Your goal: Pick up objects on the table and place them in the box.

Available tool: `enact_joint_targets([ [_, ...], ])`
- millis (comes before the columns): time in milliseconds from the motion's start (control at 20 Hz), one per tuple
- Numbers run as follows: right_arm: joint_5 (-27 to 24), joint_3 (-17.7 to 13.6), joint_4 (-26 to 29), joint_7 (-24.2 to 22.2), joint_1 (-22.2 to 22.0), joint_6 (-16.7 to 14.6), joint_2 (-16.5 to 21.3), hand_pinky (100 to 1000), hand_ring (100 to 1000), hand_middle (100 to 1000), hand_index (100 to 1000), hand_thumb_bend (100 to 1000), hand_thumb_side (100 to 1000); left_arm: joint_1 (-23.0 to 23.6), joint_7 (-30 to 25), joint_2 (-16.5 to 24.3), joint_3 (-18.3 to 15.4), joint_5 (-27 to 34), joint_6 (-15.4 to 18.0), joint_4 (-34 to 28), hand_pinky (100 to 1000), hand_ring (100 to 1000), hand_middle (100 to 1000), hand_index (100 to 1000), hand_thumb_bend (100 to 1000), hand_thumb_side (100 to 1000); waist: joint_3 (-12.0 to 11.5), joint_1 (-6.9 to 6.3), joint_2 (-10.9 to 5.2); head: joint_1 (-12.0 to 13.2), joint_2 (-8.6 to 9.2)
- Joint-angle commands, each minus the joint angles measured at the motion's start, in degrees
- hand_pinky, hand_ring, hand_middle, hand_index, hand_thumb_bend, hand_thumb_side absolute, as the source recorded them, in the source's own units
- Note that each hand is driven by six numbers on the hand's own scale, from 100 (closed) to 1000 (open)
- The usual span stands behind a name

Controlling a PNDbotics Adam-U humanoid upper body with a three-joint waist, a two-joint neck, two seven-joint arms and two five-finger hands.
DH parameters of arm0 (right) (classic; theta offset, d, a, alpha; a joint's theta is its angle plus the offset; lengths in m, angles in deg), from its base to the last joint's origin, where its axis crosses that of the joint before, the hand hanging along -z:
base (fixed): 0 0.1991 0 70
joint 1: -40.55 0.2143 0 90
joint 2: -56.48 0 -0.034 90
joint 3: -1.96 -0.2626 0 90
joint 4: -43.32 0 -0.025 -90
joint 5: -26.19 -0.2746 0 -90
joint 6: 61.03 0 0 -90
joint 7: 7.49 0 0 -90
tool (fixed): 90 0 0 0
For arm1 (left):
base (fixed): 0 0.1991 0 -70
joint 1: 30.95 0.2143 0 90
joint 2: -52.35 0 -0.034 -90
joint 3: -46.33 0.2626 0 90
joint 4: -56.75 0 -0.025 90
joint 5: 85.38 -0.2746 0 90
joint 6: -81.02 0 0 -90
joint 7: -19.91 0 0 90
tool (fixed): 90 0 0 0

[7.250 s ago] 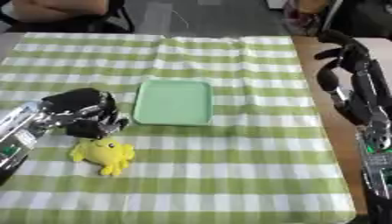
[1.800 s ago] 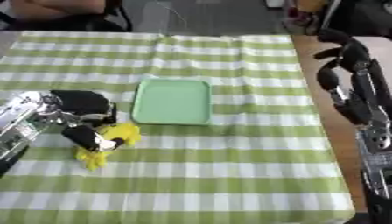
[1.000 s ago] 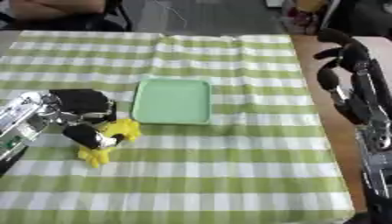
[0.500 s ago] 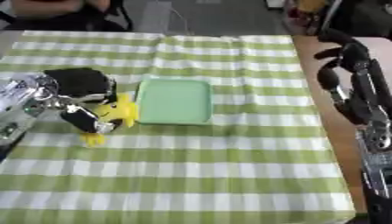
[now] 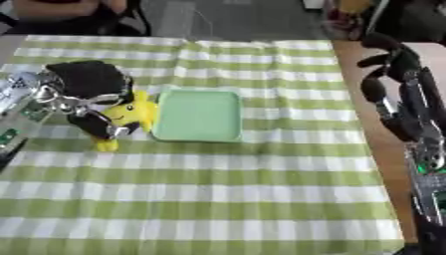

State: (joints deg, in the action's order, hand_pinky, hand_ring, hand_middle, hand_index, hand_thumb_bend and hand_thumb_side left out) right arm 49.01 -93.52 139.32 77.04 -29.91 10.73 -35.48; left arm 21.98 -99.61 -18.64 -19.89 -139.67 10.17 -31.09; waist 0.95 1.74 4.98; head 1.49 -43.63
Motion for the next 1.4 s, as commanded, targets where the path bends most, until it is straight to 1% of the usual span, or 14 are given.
enact_joint_targets([
  [50,-0.1,-0.5,0.7,0.2,0.8,0.0,0.5,512,671,797,925,692,978,-2.5,-0.6,-1.0,-1.0,-0.6,-0.2,1.3,215,100,100,216,100,275,0.1,-0.13,-0.91,0.0,0.41],
  [200,-0.1,-0.3,0.6,0.2,0.9,-0.1,0.2,513,671,797,925,696,971,-6.2,-0.8,-4.9,-1.8,-1.9,-0.7,6.0,215,100,100,215,100,273,0.2,0.16,-0.96,0.4,0.59],
  [350,-0.3,0.0,0.5,-0.2,1.2,-0.2,0.0,513,671,797,925,696,971,-9.6,0.2,-8.6,-3.0,-4.9,-0.9,11.6,214,100,100,214,100,273,0.6,0.61,-0.78,0.9,1.16],
  [550,-0.5,0.1,0.6,-0.3,1.4,-0.3,-0.3,512,671,797,925,694,975,-11.8,2.2,-11.3,-4.1,-8.1,-0.5,16.8,215,100,100,215,100,275,0.9,0.68,-0.61,1.2,1.33],
  [750,-0.6,0.1,0.6,-0.4,1.5,-0.3,-0.5,512,671,797,925,694,976,-12.3,3.5,-12.2,-4.5,-9.7,0.1,19.1,217,100,100,216,100,279,1.0,0.61,-0.63,1.3,1.41],
  [1150,-0.6,0.1,0.8,-0.4,1.6,-0.3,-0.6,513,671,797,925,693,982,-12.4,4.2,-13.1,-4.8,-10.8,0.6,20.4,218,100,100,217,100,283,1.2,0.67,-0.67,1.6,1.53],
  [1250,-0.6,0.2,0.8,-0.4,1.7,-0.3,-0.7,513,671,797,925,692,984,-12.7,4.4,-13.9,-5.0,-11.2,0.3,21.1,219,100,100,219,100,290,1.3,0.67,-0.66,1.8,1.6],
  [1400,-0.8,0.5,0.9,-0.7,1.9,-0.5,-1.1,513,671,797,925,692,984,-13.5,4.8,-16.4,-6.1,-12.5,-0.7,23.6,218,100,100,218,100,293,1.9,0.79,-0.58,2.5,1.82],
])
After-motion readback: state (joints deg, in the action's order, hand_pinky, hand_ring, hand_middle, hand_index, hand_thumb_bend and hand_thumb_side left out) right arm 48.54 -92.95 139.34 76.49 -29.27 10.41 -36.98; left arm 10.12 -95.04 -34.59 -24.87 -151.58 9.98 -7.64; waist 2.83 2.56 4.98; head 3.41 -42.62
